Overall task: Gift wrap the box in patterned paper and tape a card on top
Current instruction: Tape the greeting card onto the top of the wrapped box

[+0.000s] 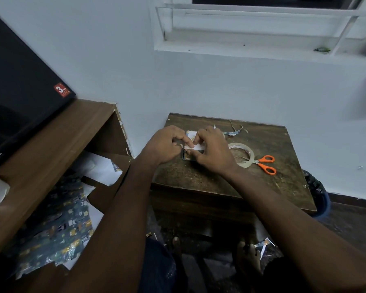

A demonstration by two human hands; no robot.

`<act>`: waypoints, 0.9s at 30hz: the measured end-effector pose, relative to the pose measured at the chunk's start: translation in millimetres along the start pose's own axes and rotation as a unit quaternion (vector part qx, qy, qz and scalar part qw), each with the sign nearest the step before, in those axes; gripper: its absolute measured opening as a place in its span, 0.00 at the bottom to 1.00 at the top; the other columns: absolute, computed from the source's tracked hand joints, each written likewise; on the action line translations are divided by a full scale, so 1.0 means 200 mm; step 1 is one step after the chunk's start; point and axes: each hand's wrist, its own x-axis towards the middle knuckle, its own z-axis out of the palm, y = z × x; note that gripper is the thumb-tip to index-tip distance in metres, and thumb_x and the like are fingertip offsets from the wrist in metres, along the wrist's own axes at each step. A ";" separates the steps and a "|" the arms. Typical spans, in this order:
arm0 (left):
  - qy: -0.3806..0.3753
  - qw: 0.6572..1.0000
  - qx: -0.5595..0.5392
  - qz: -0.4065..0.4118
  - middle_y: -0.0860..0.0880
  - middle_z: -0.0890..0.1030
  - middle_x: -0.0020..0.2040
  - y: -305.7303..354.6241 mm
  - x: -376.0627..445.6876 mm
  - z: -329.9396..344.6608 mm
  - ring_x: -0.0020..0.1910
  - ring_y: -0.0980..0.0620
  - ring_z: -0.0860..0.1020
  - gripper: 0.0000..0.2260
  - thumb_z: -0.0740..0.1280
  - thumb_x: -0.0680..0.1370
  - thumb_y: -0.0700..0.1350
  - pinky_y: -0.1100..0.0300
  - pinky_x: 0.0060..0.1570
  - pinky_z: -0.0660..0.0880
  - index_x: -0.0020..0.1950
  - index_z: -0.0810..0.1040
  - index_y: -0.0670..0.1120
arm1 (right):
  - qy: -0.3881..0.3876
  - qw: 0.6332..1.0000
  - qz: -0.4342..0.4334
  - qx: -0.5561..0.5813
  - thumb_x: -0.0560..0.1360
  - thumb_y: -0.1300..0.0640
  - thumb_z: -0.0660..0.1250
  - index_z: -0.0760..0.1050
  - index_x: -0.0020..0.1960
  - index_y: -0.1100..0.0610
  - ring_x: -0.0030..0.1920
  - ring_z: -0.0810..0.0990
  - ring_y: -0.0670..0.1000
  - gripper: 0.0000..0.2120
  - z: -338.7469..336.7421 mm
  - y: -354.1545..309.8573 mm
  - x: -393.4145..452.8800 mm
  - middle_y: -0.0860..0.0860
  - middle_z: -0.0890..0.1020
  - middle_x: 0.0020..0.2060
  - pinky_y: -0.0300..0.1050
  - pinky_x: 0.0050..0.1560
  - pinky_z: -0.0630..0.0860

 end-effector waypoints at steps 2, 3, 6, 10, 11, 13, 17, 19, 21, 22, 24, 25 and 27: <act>0.001 1.000 0.002 -0.002 0.56 0.80 0.59 -0.01 0.01 0.00 0.54 0.57 0.78 0.20 0.70 0.75 0.33 0.62 0.52 0.75 0.49 0.89 0.59 | 0.000 1.000 -0.004 -0.006 0.71 0.52 0.79 0.72 0.46 0.50 0.51 0.68 0.50 0.16 0.00 0.00 0.00 0.48 0.73 0.47 0.44 0.47 0.60; 0.000 1.000 0.006 -0.006 0.56 0.79 0.61 -0.02 0.01 0.00 0.53 0.57 0.79 0.17 0.72 0.75 0.36 0.60 0.52 0.77 0.49 0.89 0.60 | 0.000 1.000 -0.005 -0.009 0.71 0.52 0.79 0.72 0.46 0.50 0.51 0.68 0.50 0.16 0.00 0.00 0.00 0.48 0.73 0.47 0.43 0.47 0.60; 0.007 0.999 0.027 -0.020 0.58 0.79 0.65 -0.03 0.02 0.02 0.47 0.58 0.80 0.06 0.76 0.74 0.53 0.51 0.54 0.80 0.50 0.89 0.62 | 0.006 1.000 -0.007 -0.009 0.71 0.53 0.78 0.73 0.46 0.52 0.51 0.68 0.49 0.14 0.01 0.00 0.00 0.47 0.73 0.47 0.43 0.46 0.59; 0.046 0.998 0.028 -0.036 0.63 0.80 0.62 -0.02 0.01 0.03 0.51 0.59 0.80 0.11 0.72 0.69 0.66 0.47 0.54 0.80 0.48 0.87 0.66 | 0.014 1.000 0.001 -0.002 0.70 0.54 0.79 0.73 0.45 0.52 0.50 0.69 0.50 0.14 0.01 0.00 0.00 0.47 0.74 0.46 0.44 0.47 0.62; 0.052 0.998 0.025 -0.040 0.63 0.81 0.62 -0.02 0.01 0.04 0.50 0.59 0.79 0.09 0.74 0.70 0.64 0.47 0.55 0.80 0.48 0.87 0.65 | 0.013 1.000 0.005 -0.001 0.70 0.53 0.79 0.73 0.44 0.52 0.50 0.69 0.50 0.15 0.01 0.00 0.00 0.47 0.74 0.46 0.44 0.47 0.63; 0.061 0.997 0.021 -0.047 0.61 0.81 0.63 -0.03 0.02 0.05 0.46 0.59 0.77 0.08 0.77 0.73 0.57 0.48 0.56 0.80 0.53 0.88 0.64 | 0.011 1.000 0.012 -0.004 0.69 0.52 0.80 0.72 0.43 0.51 0.50 0.69 0.49 0.16 0.00 -0.01 0.00 0.46 0.74 0.45 0.44 0.47 0.63; 0.091 0.993 -0.001 -0.069 0.58 0.82 0.64 -0.05 0.04 0.08 0.39 0.61 0.77 0.15 0.80 0.73 0.51 0.46 0.54 0.81 0.59 0.87 0.59 | 0.014 1.000 0.019 -0.016 0.69 0.51 0.81 0.72 0.43 0.52 0.50 0.69 0.48 0.16 0.00 -0.01 0.00 0.46 0.74 0.45 0.44 0.44 0.62; 0.111 0.990 -0.006 -0.087 0.58 0.83 0.62 -0.04 0.05 0.10 0.40 0.58 0.78 0.14 0.80 0.74 0.49 0.47 0.53 0.82 0.59 0.87 0.58 | 0.009 1.000 0.019 -0.018 0.69 0.52 0.81 0.72 0.43 0.52 0.50 0.69 0.48 0.16 -0.01 -0.01 0.00 0.46 0.75 0.46 0.45 0.44 0.63; 0.139 0.985 0.002 -0.100 0.58 0.82 0.60 -0.02 0.06 0.12 0.42 0.58 0.76 0.13 0.78 0.76 0.49 0.48 0.54 0.81 0.60 0.86 0.58 | -0.013 1.000 0.021 -0.013 0.69 0.52 0.81 0.73 0.43 0.52 0.50 0.69 0.48 0.16 -0.02 -0.01 0.01 0.47 0.75 0.46 0.44 0.44 0.63; 0.152 0.983 0.008 -0.105 0.59 0.82 0.60 -0.01 0.06 0.13 0.42 0.58 0.76 0.12 0.77 0.77 0.48 0.50 0.55 0.81 0.60 0.86 0.58 | -0.030 0.999 0.027 0.001 0.68 0.52 0.82 0.74 0.42 0.52 0.48 0.70 0.48 0.16 -0.04 -0.01 0.02 0.47 0.76 0.45 0.44 0.43 0.63; 0.169 0.981 0.021 -0.097 0.59 0.80 0.59 0.02 0.07 0.15 0.42 0.60 0.74 0.10 0.74 0.80 0.46 0.56 0.51 0.78 0.60 0.85 0.57 | -0.065 0.995 0.053 0.051 0.67 0.53 0.83 0.79 0.42 0.52 0.43 0.73 0.45 0.13 -0.10 0.00 0.04 0.46 0.79 0.43 0.43 0.42 0.66; 0.171 0.981 0.028 -0.086 0.60 0.80 0.58 0.05 0.07 0.16 0.42 0.61 0.75 0.10 0.72 0.80 0.45 0.59 0.49 0.75 0.59 0.85 0.57 | -0.084 0.990 0.071 0.089 0.69 0.55 0.82 0.82 0.42 0.53 0.41 0.76 0.43 0.09 -0.15 0.01 0.04 0.45 0.81 0.41 0.42 0.41 0.69; 0.164 0.984 0.041 -0.056 0.59 0.80 0.57 0.11 0.08 0.17 0.46 0.61 0.76 0.10 0.71 0.81 0.43 0.63 0.47 0.72 0.58 0.86 0.56 | -0.104 0.972 0.103 0.182 0.74 0.64 0.75 0.86 0.45 0.57 0.41 0.83 0.45 0.04 -0.24 0.02 0.04 0.47 0.86 0.40 0.43 0.44 0.80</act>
